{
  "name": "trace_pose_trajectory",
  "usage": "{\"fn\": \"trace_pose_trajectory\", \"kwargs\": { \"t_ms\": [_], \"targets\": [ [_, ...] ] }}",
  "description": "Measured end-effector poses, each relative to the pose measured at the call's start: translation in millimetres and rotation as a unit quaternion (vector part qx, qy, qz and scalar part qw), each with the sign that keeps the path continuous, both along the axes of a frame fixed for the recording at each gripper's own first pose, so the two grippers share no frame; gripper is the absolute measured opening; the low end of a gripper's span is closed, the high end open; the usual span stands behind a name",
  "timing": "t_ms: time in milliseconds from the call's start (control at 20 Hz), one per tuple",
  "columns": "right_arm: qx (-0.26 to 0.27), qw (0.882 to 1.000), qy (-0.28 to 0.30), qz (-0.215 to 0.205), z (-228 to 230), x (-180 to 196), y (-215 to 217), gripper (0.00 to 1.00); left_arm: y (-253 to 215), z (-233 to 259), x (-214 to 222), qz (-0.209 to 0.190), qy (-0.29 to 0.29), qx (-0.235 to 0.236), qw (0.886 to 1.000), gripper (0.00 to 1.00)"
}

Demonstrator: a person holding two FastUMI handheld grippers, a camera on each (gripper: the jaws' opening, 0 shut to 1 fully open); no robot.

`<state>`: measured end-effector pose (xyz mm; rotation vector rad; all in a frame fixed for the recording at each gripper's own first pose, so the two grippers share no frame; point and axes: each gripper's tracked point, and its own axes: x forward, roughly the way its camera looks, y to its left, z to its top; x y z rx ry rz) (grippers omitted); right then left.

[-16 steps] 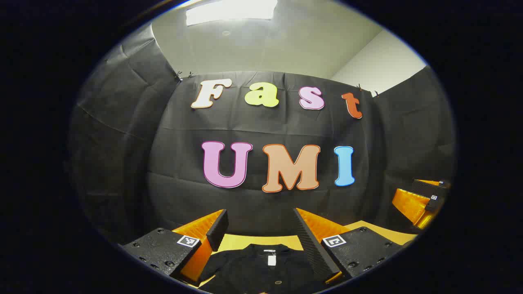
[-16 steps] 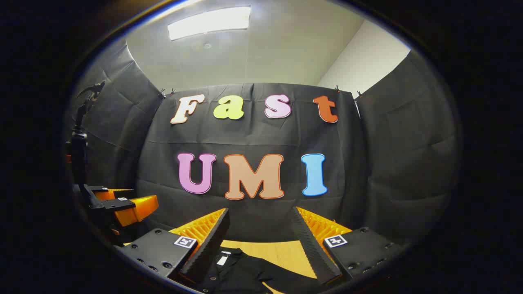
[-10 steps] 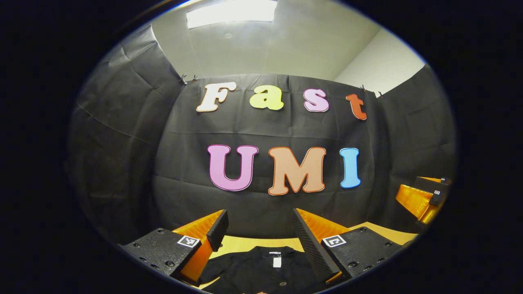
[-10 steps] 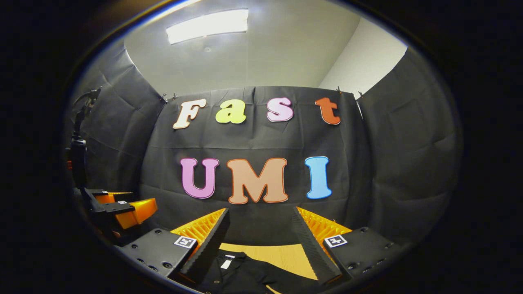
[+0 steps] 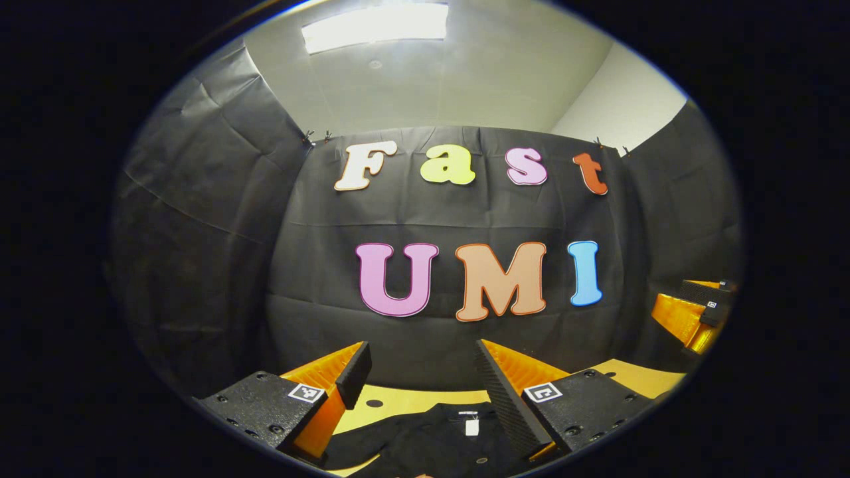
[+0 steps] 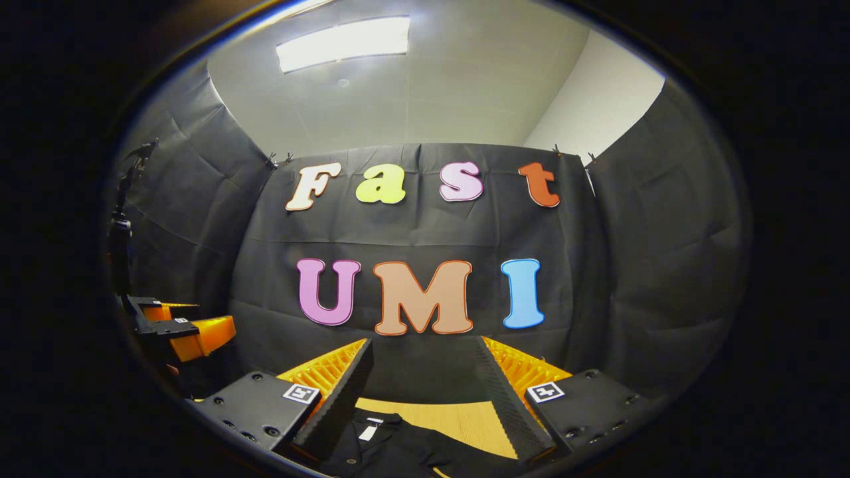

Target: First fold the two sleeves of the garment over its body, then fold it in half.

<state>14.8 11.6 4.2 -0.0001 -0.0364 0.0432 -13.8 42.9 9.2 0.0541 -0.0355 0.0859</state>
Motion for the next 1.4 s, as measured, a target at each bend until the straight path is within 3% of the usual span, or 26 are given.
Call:
{"fn": "trace_pose_trajectory", "kwargs": {
  "t_ms": [900,1400],
  "targets": [
    [-0.012,1.000,0.006,0.021,-4,2,36,0.99,34,1,-8,0.009,-0.002,-0.003,1.000,0.92],
    [-0.011,1.000,0.009,-0.002,-9,2,50,0.99,53,-5,-4,0.000,0.002,-0.001,1.000,0.93]
  ]
}}
